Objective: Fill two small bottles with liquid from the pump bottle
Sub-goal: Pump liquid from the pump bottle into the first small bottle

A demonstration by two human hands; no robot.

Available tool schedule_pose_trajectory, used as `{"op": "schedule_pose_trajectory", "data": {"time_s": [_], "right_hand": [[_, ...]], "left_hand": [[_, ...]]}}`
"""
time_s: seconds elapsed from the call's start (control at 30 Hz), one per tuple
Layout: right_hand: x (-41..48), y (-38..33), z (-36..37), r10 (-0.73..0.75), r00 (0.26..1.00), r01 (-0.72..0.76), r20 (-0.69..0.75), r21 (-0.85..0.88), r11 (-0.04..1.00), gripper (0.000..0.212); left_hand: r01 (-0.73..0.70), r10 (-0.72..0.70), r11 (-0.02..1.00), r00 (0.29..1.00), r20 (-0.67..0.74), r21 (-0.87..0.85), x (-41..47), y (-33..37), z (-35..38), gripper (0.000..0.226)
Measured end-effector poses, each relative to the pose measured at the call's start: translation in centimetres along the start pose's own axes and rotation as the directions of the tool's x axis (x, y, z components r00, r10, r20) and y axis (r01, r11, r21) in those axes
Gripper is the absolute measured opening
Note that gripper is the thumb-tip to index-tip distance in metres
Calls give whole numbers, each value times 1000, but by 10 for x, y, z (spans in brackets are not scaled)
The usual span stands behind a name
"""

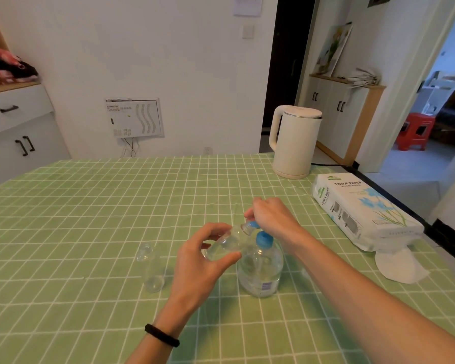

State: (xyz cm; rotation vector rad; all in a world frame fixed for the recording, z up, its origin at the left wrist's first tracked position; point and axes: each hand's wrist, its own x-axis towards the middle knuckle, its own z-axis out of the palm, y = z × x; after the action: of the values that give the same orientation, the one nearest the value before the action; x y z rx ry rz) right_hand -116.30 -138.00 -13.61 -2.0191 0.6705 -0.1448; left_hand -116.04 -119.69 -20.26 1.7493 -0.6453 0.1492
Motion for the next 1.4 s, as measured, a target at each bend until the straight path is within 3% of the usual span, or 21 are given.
{"op": "schedule_pose_trajectory", "data": {"time_s": [1.4], "right_hand": [[-7, 6, 6, 48, 998, -48, -37, 10, 999, 39]], "left_hand": [[4, -5, 1000, 1000, 6, 23, -2, -4, 1, 46]]}}
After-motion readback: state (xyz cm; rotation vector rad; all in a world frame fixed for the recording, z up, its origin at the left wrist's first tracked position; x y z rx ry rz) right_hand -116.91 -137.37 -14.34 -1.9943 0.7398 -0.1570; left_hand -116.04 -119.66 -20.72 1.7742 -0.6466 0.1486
